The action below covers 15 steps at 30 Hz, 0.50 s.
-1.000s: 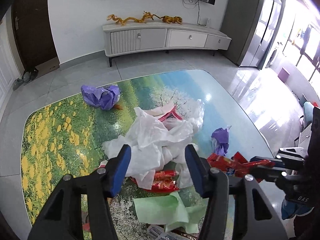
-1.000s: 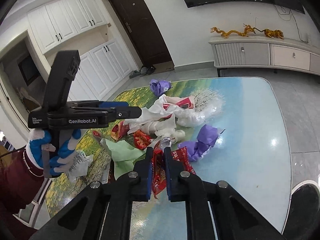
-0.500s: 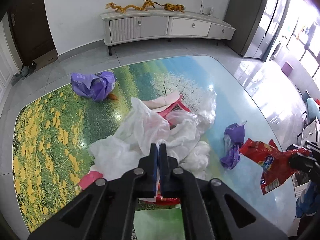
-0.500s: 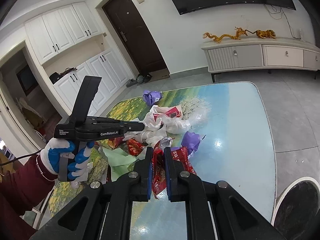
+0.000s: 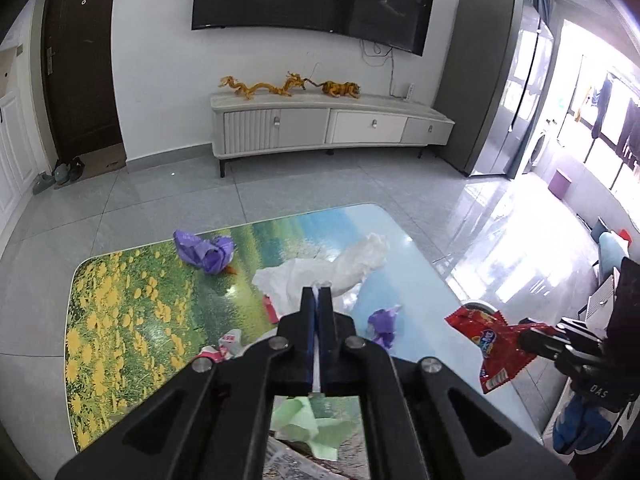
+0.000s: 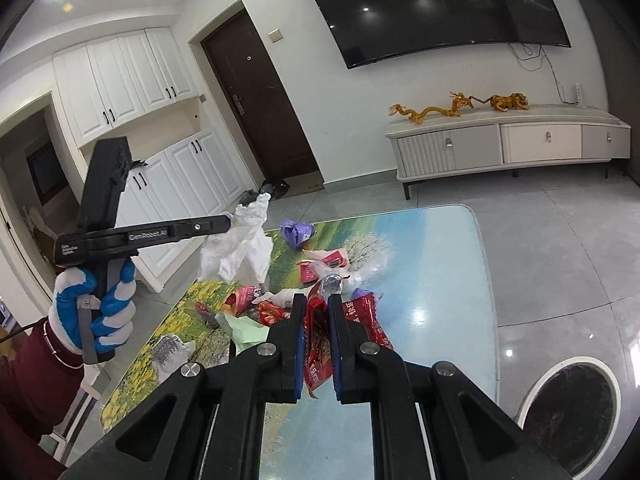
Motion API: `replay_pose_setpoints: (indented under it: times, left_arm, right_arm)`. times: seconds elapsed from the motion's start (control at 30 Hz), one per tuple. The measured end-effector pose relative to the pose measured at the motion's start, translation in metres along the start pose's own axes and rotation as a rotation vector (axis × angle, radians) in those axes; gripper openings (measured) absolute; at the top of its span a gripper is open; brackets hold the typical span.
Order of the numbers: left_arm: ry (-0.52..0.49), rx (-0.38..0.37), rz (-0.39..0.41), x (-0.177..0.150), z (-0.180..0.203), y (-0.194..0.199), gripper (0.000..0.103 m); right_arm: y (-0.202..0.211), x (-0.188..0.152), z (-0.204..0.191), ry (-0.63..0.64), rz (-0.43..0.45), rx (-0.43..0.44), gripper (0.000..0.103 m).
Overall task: Collect trash
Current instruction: 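Carry both items to the bin and open both grippers over it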
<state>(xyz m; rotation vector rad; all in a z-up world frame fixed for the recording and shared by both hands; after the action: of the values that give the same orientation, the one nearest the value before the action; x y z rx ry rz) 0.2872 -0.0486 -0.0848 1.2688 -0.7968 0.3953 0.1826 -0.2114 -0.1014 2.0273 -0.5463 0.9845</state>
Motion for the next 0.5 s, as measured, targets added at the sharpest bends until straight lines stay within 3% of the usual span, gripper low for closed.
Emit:
replay_pose_setpoints:
  times: [0.23,0.5]
  left_arm:
    - [-0.103,-0.154,0.003,0.013,0.110,0.000,0.001]
    - [-0.211,-0.367,-0.078,0.004,0.267,-0.046,0.001]
  right_arm:
    - [0.068,-0.015,0.080,-0.101,0.056,-0.199,0.010]
    - [0.138,-0.063,0.203,-0.305,0.073,-0.397,0.010]
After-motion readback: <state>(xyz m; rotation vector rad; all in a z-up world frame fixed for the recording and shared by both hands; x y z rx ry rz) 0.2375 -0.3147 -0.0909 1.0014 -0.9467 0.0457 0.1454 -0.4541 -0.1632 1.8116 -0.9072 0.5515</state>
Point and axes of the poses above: each gripper's, at about its wrist camera, not at the fingertips, and y roughly against the way its jaws point, z to its right, x to its top, the point moved 9 cm from there along -y, roughly the way its jaws point, and after that the axes turned 4 degrees about x, right-handed, at the moved point
